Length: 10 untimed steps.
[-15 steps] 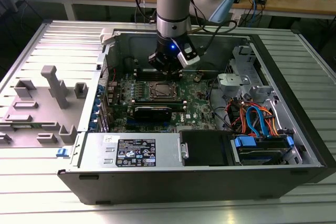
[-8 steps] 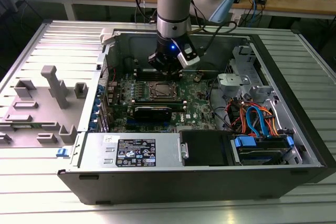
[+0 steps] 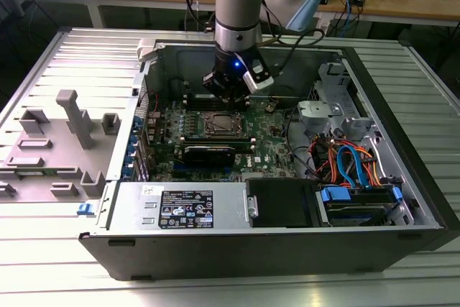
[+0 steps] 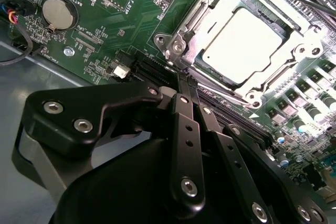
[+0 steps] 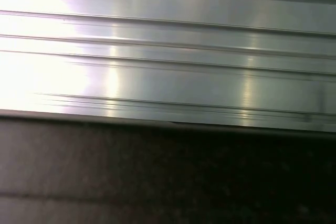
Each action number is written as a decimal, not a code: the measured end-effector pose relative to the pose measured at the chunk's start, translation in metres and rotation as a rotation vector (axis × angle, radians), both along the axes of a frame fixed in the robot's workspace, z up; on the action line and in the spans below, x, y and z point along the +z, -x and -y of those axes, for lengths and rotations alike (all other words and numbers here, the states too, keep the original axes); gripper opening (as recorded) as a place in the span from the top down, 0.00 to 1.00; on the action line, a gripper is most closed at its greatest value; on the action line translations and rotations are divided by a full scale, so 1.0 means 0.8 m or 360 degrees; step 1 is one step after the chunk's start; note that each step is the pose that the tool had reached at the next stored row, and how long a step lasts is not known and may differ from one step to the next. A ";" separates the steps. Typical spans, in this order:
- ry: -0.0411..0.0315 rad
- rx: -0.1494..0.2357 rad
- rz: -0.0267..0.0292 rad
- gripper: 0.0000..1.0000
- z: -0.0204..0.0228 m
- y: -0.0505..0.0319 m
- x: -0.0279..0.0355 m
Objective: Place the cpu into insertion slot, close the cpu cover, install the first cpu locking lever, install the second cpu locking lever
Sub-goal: 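Install the first cpu locking lever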
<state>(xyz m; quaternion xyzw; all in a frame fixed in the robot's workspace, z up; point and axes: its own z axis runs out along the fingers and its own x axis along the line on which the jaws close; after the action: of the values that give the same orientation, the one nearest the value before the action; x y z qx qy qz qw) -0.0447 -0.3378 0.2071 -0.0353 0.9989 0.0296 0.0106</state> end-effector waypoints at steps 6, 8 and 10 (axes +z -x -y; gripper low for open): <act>0.0001 0.0000 -0.00003 0.89 0.0001 -0.001 -0.0001; 0.0003 0.0000 -0.00004 0.89 0.0001 -0.001 -0.0003; 0.0003 0.0000 -0.00002 0.89 0.0001 -0.001 -0.0007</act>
<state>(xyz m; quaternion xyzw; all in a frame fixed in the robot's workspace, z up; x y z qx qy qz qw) -0.0440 -0.3379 0.2066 -0.0353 0.9989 0.0285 0.0105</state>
